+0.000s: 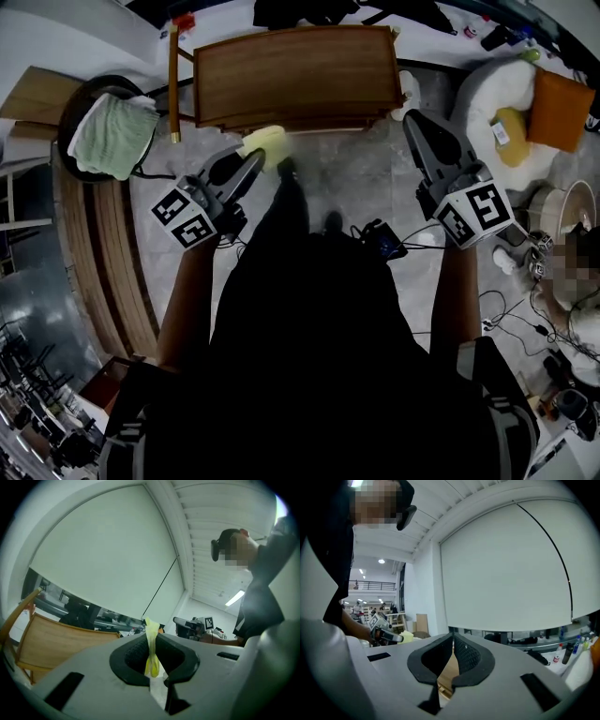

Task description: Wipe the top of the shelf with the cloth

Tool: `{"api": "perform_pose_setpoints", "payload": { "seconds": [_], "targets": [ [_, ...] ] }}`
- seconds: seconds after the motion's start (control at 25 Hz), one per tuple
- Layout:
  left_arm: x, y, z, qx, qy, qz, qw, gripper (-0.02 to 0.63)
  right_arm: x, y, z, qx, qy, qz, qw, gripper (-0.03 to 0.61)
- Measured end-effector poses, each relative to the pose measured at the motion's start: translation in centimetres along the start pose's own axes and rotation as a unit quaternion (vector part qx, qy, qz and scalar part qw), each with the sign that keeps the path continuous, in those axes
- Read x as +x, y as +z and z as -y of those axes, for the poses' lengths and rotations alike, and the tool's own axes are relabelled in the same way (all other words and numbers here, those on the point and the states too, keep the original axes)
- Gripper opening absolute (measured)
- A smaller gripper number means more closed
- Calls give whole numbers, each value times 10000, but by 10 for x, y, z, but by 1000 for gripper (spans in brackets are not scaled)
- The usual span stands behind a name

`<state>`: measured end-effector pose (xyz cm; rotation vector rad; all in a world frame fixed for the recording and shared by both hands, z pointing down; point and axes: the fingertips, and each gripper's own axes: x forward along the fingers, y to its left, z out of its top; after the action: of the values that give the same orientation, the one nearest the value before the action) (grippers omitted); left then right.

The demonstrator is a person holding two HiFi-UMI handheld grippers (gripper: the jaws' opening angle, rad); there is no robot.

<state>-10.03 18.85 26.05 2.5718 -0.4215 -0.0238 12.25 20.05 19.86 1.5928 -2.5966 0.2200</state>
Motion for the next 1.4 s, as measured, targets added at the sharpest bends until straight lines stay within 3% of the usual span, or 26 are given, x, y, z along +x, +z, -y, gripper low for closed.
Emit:
{"api": "perform_pose_setpoints", "payload": {
  "seconds": [0.16, 0.44, 0.72, 0.92, 1.12, 1.4],
  "targets": [
    [17, 13, -50, -78, -97, -18, 9999, 27, 37, 1, 25, -74, -80, -217, 9997, 25],
    [44, 59, -132, -429, -331, 48, 9985, 27, 144, 4, 41, 383, 60, -356, 9986, 25],
    [67, 77, -181, -729, -514, -25, 9960, 28, 215, -10, 37, 116, 17, -930, 9956, 25],
    [97, 65, -202, -934, -577, -228, 9937, 28, 231, -23, 57, 81, -87, -1166, 9931, 25],
    [141, 60, -207, -1529, -526, -189, 9867, 28, 240, -48, 90, 5, -171, -1358, 9906, 25],
    [228, 45, -204, -1645, -335, -515, 9845, 28, 241, -84, 175, 72, -299, -1579, 9870, 25]
  ]
}}
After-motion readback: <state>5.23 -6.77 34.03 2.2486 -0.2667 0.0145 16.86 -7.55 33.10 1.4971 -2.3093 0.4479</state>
